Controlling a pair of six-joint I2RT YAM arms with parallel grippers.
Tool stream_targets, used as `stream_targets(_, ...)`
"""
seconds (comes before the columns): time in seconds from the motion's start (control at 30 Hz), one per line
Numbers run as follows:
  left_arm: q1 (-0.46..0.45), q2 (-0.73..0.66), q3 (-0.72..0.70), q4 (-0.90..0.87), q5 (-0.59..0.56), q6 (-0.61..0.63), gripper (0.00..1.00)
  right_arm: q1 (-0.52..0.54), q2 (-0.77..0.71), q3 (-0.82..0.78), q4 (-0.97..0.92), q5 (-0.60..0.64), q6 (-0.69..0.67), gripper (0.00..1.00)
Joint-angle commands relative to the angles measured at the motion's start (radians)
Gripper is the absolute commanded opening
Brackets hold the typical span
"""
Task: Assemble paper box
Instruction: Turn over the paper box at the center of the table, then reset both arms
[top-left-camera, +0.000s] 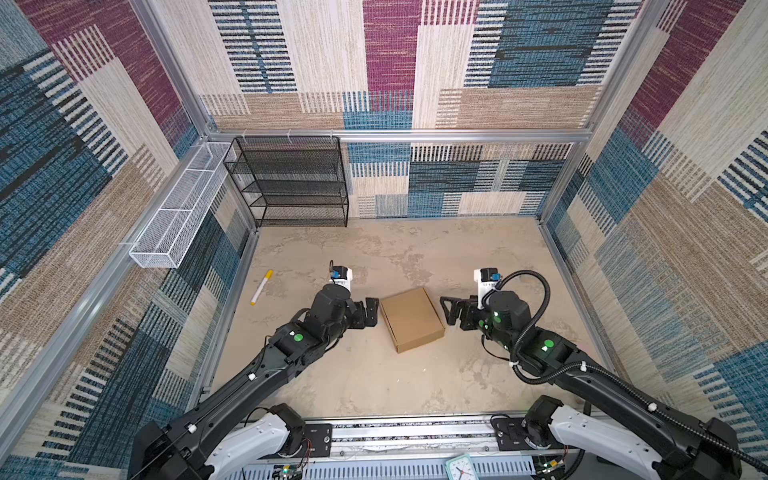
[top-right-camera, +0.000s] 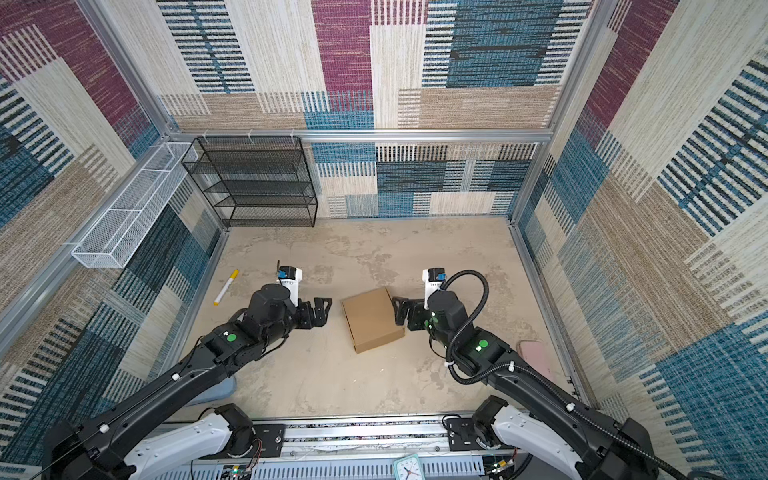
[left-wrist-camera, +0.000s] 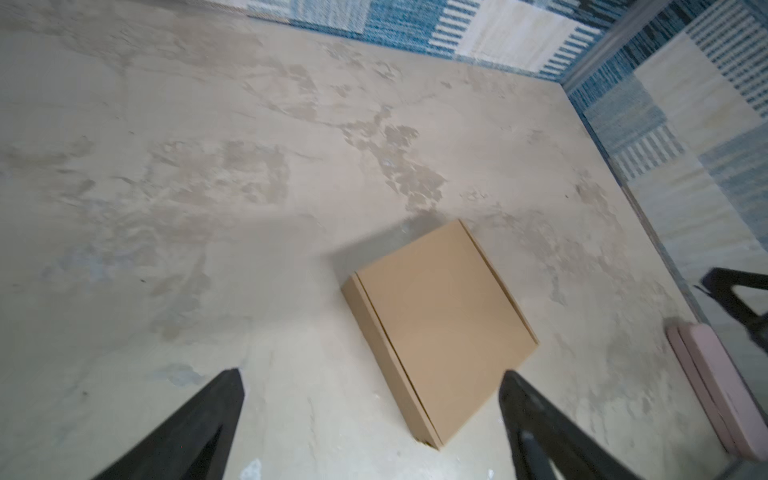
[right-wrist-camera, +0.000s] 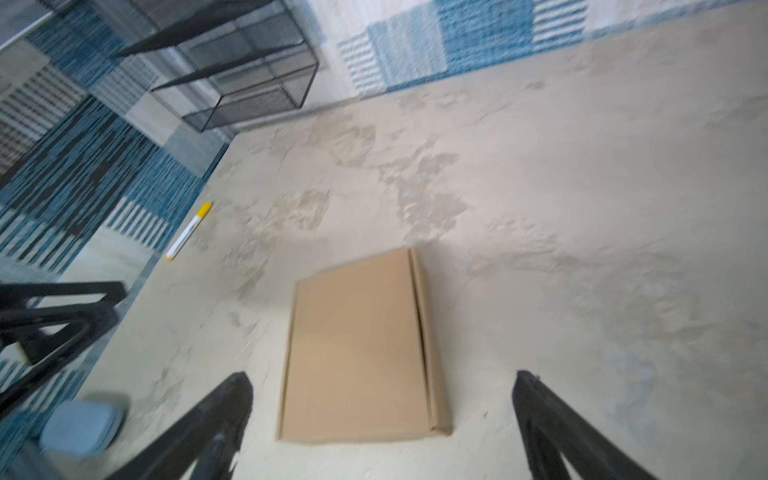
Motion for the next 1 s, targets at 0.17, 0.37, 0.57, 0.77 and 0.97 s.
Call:
stream_targets(0.17,0.247,0.058,-0.057,0.191,-0.078,0.170,0.99,-0.249,0.081,-0.028,0.294,0.163,-0.248,1.00)
stream_targets(0.37,0.470,0.105,-0.113,0.321,-0.028,0.218,0.99,-0.432,0.197,-0.121,0.582,0.325,-0.326,1.00)
stream_targets(0.57,0.601,0.173,-0.202,0.465,-0.021,0.295,0.99,-0.584,0.301,-0.235,0.803,0.263,-0.298,1.00)
stream_targets(0.77,0.691,0.304,-0.290,0.667,0.020,0.343,0.99,-0.656,0.371,-0.374,1.113,0.156,-0.303,1.00)
stream_targets(0.97,0.745,0.389,-0.330,0.875,0.116,0.336,0.99,-0.678,0.509,-0.414,1.316,0.063,-0.371,1.00)
